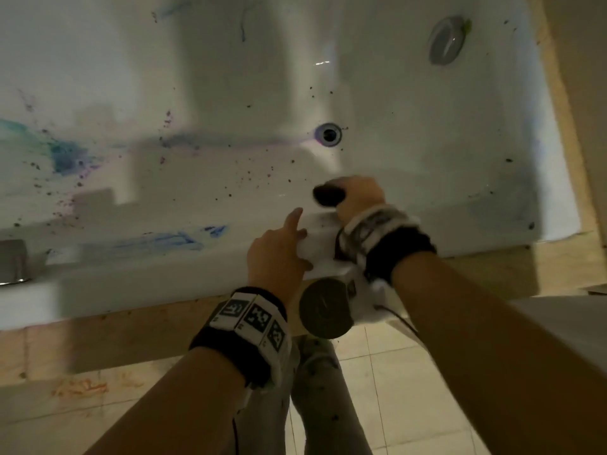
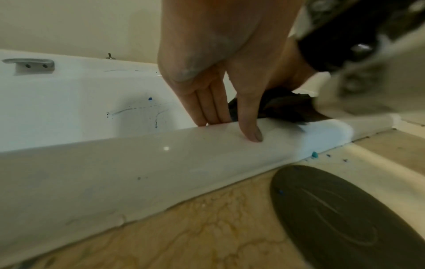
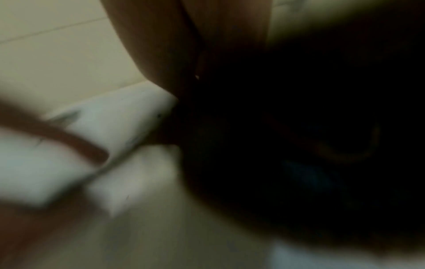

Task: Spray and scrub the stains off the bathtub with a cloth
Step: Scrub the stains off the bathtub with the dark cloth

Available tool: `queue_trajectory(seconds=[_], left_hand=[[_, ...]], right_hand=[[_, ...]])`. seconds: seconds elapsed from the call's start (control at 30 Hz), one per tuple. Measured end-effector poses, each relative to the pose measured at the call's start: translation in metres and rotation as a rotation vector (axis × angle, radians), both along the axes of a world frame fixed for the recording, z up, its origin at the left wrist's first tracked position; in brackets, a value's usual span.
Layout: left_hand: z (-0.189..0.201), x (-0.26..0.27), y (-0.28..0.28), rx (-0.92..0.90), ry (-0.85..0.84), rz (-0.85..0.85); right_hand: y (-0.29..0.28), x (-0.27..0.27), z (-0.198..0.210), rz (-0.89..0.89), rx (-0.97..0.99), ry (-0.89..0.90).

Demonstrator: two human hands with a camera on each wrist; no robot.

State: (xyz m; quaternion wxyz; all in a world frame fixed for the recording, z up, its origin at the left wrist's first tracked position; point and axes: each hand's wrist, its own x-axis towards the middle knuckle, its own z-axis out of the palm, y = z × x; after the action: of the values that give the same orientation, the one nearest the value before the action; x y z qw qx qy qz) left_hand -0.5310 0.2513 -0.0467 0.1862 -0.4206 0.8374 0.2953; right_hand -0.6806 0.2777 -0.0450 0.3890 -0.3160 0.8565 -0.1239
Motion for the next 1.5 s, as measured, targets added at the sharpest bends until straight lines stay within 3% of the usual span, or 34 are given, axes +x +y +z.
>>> queue_trajectory(seconds=[0.07,0.1,0.23,0.4,0.57,0.8,0.97,1.13,1.23,1.43,1.5], left_hand=[[0.000,-0.002,-0.003,0.000,0.003,-0.029],[0.000,-0.004,-0.005,0.006,0.005,-0.034],[0.001,-0.014,-0.007,0.018,0.035,-0.045],[0.003,-0.042,0.013,0.026,0.098,-0.086],[0.005,-0.085,0.051,0.054,0.138,-0.117],[0.001,-0.115,0.083,0.007,0.117,-0.012],[0.000,-0.120,0.087,-0.029,0.074,0.043],[0.001,-0.124,0.086,-0.012,0.051,0.103],[0.003,-0.128,0.085,-0.018,0.023,0.102],[0.003,-0.132,0.084,-0.033,-0.025,0.107],[0.004,-0.133,0.081,-0.036,-0.049,0.098]], right_hand=[[-0.011,-0.031,0.021,-0.289,-0.092,-0.067],[-0.011,-0.045,0.032,-0.330,-0.098,-0.049],[0.003,-0.096,0.061,-0.256,-0.104,0.039],[0.048,-0.145,0.070,-0.237,0.039,0.149],[0.108,-0.175,0.077,-0.292,-0.104,0.104],[0.199,-0.187,0.043,-0.287,-0.335,0.444],[0.239,-0.175,-0.006,-0.338,-0.120,0.497],[0.214,-0.135,-0.037,-0.367,-0.282,0.561],[0.194,-0.116,-0.040,-0.283,-0.357,0.564],[0.142,-0.089,-0.028,-0.053,-0.360,0.381],[0.118,-0.087,-0.022,0.048,-0.310,0.231]])
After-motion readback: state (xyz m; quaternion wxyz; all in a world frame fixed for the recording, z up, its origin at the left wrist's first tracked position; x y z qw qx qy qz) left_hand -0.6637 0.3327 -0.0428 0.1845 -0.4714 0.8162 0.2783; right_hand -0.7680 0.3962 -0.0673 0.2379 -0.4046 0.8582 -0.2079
